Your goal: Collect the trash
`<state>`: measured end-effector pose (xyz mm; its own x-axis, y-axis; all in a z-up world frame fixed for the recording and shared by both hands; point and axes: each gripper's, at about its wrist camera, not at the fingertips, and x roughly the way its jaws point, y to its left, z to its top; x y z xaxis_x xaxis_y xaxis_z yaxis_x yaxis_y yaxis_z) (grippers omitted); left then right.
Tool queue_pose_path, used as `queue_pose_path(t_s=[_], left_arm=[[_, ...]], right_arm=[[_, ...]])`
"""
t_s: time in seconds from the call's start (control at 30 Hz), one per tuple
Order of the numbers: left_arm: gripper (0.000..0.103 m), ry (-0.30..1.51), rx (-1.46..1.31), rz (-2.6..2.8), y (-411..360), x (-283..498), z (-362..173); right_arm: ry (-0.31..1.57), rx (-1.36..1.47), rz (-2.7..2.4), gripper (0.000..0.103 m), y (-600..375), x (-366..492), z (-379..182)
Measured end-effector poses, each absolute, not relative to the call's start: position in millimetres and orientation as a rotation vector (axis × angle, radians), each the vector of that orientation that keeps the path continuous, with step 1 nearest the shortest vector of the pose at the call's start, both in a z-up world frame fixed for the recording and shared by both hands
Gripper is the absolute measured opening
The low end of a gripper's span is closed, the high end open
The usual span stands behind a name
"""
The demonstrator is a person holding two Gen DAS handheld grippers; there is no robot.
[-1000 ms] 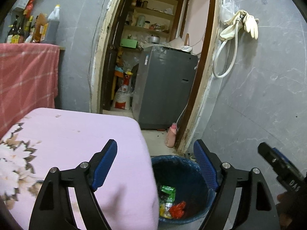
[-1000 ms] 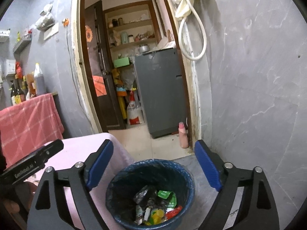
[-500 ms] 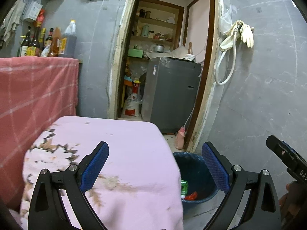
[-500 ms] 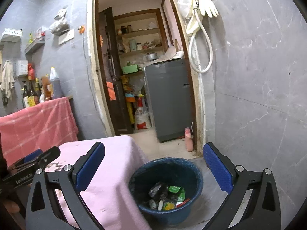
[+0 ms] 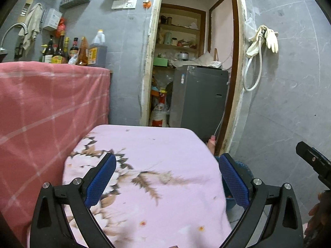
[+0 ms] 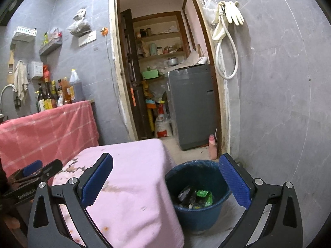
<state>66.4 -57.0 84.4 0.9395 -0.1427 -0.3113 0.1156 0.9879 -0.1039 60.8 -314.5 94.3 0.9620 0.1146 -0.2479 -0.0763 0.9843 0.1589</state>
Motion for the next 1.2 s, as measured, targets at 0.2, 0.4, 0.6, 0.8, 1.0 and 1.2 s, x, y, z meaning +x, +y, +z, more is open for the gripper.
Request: queue_pose_path(t_s=[0.2,0.4,0.6,0.8,1.0,1.2], left_arm=[[0.097,0.314,-0.073,-0.116,-41.5,40.4,76.1],[0.097,0.307,-0.081,-0.11,-33.3,17.7,66.8],[0.097,0.294,-0.065,-0.101,-28.5,-1.8,53.8],[0.097,0.283,-0.063,-0.093,-27.8,-15.8,40.2],[0.097,0.261,-0.071,-0.092,-24.3,-23.7,35.5],[0.097,0.253,-0.067,-0.088,-24.4,-26.5,33.3]], right_arm=[[0.267,0.158,0.103,0.103,-300.8,38.3,85.9],[0.275,0.145,0.101,0.103,-289.9,18.3,77.6],[0.281,0.098,0.096,0.103,-276.2,0.8,68.5],[0.26,0.051,0.085,0.103,-265.7,-13.3,60.1],[0.221,0.043,0.071,0.103,-263.5,-24.5,52.9],[0.223,0.043,0.064,0.103,-264.8,-26.5,49.8]])
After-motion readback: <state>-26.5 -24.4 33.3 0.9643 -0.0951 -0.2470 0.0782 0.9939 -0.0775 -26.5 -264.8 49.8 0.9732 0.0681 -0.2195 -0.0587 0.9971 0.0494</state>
